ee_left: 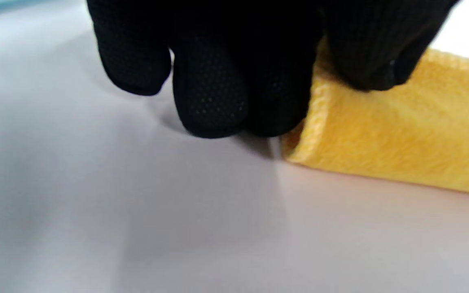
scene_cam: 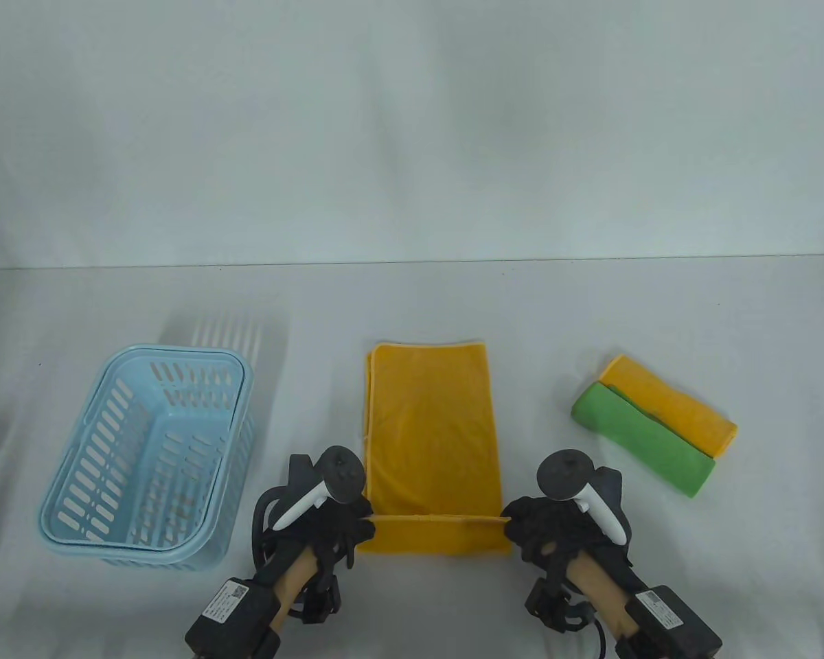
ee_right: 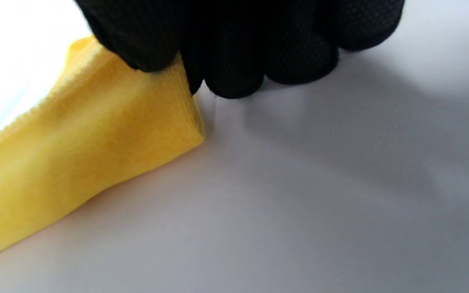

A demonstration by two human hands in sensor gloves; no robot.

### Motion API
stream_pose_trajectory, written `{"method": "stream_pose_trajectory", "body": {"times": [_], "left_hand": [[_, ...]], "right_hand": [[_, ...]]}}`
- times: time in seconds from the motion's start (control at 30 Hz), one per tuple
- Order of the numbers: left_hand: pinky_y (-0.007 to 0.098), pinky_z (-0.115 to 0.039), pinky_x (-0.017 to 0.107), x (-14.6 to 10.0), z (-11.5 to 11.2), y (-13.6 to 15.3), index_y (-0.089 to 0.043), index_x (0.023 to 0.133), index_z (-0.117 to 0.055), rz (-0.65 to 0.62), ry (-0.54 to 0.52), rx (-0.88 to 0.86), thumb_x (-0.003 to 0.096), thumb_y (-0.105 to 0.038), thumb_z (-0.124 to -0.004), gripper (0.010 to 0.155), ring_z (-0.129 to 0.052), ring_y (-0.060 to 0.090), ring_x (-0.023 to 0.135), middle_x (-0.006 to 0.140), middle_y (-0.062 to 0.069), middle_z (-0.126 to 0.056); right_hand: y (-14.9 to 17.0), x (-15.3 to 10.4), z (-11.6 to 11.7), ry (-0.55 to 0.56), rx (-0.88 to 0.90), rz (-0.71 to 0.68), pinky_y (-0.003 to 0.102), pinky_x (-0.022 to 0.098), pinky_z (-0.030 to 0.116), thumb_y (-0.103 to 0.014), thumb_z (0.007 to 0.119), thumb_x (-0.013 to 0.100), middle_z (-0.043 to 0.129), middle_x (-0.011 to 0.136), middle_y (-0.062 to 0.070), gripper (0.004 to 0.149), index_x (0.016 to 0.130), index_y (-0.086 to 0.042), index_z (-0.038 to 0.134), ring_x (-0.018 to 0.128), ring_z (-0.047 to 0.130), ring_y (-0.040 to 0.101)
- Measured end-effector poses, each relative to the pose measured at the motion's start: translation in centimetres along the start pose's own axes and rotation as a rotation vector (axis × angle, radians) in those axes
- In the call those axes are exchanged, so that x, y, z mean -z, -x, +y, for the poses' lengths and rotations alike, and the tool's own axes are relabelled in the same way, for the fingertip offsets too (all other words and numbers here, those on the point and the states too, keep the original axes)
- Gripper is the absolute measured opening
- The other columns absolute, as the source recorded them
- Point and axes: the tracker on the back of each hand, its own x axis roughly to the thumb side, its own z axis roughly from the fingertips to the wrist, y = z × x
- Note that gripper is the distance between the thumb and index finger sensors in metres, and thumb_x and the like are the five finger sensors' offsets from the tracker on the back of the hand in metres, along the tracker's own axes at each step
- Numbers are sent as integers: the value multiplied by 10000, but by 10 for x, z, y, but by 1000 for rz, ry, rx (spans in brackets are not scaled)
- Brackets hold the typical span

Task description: Roll square towel into towel roll

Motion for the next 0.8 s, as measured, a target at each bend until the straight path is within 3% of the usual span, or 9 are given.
{"method": "stream_pose_trajectory", "body": {"times": [0.2,0.47,0.8], "left_hand": [[479,-760,631,0,-4,-8,-336,772,-846,60,-105,126,363,-498,-804,442,-994,165,585,716,-84,-943],[476,-758,633,1,-8,-11,-342,743,-838,106,-173,212,345,-541,-803,446,-983,154,570,689,-100,-930],[489,-744,646,0,0,1,-332,852,-808,125,-188,139,345,-564,-784,559,-977,180,634,770,-76,-919]], "right_hand": [[-5,2,6,102,-92,30,490,506,726,-441,799,345,903,648,-33,413,729,-294,832,547,888,236],[-7,5,9,160,-153,40,480,468,738,-477,803,326,908,556,-35,412,684,-276,841,473,890,208],[3,3,-5,144,-11,40,496,511,738,-510,798,316,916,678,-26,517,790,-305,790,562,906,246]]}}
